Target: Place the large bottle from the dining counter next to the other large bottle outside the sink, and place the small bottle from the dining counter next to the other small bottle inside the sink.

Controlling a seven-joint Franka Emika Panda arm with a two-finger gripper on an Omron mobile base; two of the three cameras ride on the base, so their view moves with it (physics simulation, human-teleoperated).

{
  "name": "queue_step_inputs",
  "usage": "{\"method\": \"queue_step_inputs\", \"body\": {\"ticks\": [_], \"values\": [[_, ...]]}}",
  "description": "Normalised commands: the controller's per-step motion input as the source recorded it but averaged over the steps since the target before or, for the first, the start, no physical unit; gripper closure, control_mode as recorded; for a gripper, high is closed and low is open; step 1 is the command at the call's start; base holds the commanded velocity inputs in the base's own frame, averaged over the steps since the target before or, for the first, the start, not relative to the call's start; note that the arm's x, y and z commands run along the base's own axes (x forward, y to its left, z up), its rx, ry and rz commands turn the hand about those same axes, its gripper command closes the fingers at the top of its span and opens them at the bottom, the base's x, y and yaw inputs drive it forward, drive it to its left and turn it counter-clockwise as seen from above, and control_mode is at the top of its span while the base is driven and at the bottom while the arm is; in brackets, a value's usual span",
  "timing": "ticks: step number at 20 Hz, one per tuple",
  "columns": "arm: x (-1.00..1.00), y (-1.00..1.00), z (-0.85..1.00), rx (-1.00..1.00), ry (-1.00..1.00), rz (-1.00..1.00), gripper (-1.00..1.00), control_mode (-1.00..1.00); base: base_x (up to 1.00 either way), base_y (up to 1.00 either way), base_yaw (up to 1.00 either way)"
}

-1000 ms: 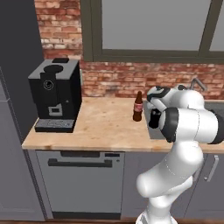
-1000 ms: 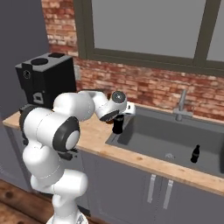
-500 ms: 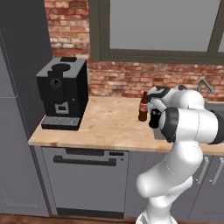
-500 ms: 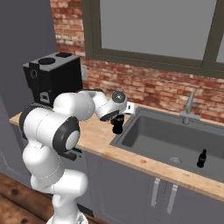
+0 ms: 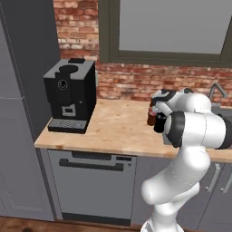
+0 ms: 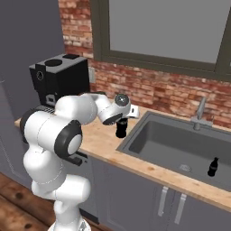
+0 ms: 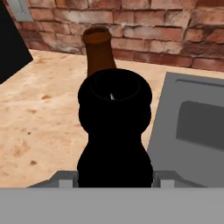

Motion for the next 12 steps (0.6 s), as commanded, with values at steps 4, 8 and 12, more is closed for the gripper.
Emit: {"method": "queue_step_inputs", "body": {"ticks": [4,8,12], "values": [[0.00,0.00,0.00,0.00,0.00,0.00,1.00,1.00,0.02,0.00,0.08],[0.00,0.00,-0.18,0.00,0.00,0.07,1.00,-1.00,0.00,0.00,0.00],[0.02,0.00,-0.26,0.00,0.00,0.07,1.00,-1.00,0.00,0.00,0.00]]}}
